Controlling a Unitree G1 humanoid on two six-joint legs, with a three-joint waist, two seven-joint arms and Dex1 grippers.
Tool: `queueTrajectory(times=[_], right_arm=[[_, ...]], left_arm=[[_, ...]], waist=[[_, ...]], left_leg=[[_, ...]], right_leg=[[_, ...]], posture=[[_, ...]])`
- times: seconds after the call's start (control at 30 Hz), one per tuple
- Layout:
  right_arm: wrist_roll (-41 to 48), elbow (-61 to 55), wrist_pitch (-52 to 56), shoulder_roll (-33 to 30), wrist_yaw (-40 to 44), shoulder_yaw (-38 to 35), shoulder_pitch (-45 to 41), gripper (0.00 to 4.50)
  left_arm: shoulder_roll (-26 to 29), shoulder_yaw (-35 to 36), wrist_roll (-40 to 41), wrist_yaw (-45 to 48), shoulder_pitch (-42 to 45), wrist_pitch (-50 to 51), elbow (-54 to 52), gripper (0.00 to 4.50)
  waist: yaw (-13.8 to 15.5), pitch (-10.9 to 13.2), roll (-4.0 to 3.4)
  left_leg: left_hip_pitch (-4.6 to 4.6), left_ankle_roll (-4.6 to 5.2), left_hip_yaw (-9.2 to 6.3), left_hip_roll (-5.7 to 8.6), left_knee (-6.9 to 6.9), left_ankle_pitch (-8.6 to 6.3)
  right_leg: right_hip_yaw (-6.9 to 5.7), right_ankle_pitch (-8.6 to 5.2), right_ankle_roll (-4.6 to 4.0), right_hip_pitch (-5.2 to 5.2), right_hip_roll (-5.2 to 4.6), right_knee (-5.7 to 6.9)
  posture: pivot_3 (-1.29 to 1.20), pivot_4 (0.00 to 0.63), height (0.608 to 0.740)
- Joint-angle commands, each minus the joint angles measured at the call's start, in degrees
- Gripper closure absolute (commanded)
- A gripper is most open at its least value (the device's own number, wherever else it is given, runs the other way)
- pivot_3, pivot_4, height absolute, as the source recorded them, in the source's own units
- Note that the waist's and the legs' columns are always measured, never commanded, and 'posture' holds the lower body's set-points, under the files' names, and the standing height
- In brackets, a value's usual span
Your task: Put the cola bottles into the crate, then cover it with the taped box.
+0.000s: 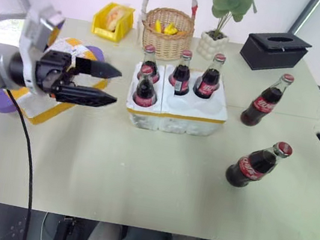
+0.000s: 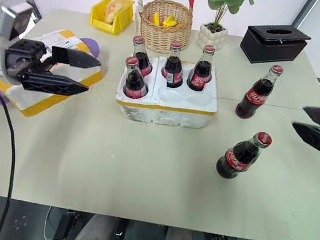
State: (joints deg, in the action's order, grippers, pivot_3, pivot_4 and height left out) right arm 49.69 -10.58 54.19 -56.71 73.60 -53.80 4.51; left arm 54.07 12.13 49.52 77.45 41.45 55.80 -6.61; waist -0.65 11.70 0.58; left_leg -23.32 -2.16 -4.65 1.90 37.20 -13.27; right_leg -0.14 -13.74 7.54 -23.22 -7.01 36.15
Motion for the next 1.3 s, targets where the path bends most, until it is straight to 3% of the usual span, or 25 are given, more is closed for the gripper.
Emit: queueTrajectory(times=[0.03,0.17,0.43,1.3], right_arm=[[-1.0,-9.1,-3.8,4.9,-0.2,-4.4,9.3,0.00],[-3.3,-17.6,-9.8,13.8,-5.5,1.8,16.1,0.00],[-12.0,-18.2,-21.9,22.3,-16.0,18.0,13.2,0.00],[-7.4,-4.4,-24.3,23.5,-23.5,26.3,1.4,0.00]], left_arm=[[0.8,-1.0,0.1,1.3,1.8,-2.0,-0.7,0.07],[-0.2,-4.7,-2.5,2.7,2.6,-5.4,0.2,0.07],[-1.8,-7.6,-4.5,3.1,3.5,-8.4,2.0,0.07],[-1.5,-6.3,-2.7,-0.2,3.0,-7.6,1.1,0.07]], waist=[[-0.1,0.0,-0.02],[-0.3,0.0,-0.02],[0.0,0.0,-0.02],[-0.1,0.0,-0.01]], left_leg=[[0.01,0.00,0.05,-0.01,-0.02,0.00],[0.06,-0.01,0.16,-0.23,0.00,0.00],[0.01,-0.01,0.21,-0.39,-0.04,0.00],[0.00,0.00,0.19,-0.39,-0.06,0.00]], right_leg=[[0.04,-0.06,-0.03,-0.01,0.00,-0.05],[0.08,-0.05,-0.06,0.00,0.14,-0.09],[0.10,0.14,-0.39,-0.15,0.29,-0.11],[0.09,0.14,-0.38,-0.14,0.33,-0.12]], posture=[[0.00,0.150,0.738],[0.00,0.150,0.738],[0.00,0.150,0.738],[0.00,0.150,0.738]])
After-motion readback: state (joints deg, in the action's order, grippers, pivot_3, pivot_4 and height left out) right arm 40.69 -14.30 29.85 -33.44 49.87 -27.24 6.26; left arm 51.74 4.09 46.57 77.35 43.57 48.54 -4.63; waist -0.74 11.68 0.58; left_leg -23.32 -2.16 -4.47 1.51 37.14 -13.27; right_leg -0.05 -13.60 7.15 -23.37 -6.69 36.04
